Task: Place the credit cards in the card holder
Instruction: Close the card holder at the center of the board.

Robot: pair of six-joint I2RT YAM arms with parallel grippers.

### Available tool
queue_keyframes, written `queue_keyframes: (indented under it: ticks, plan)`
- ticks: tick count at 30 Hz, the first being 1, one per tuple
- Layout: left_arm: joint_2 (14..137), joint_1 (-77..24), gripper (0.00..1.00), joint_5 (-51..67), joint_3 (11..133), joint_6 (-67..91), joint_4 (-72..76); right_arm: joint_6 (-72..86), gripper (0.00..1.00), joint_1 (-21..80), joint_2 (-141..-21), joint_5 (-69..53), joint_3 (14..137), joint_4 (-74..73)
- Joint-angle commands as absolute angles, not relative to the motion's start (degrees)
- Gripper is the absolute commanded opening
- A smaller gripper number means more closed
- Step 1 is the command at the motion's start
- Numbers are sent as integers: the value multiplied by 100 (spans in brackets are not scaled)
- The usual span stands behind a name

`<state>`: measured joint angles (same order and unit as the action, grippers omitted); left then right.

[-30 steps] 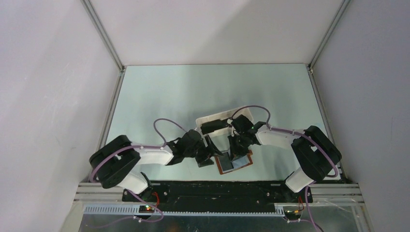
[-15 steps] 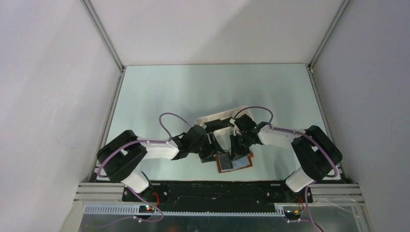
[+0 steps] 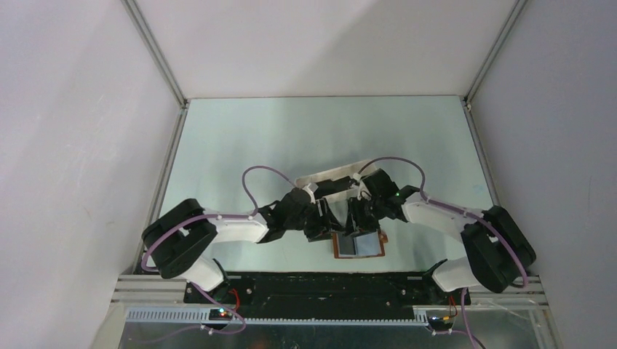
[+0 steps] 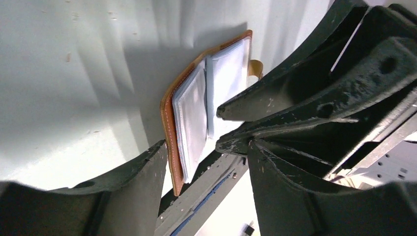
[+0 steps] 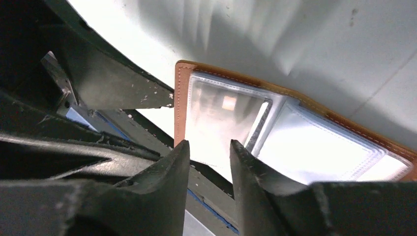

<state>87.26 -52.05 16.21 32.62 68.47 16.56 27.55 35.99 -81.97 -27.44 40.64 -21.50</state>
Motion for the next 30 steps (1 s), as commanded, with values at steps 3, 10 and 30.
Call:
queue_keyframes:
  ticks: [3, 10, 30]
  plan:
    - [8970, -5258, 64, 1860, 3591, 6770, 2165, 2654, 52, 3393, -7576, -2527, 4269, -2749]
    - [9058, -5305, 64, 2084, 3875, 6773, 2344, 2326, 52, 2768, -6863, -1919, 4267, -3656]
    - [10673, -5826, 69, 2596, 5427, 6991, 2407, 2968, 49, 1541, -6943, -531, 4110, -4073]
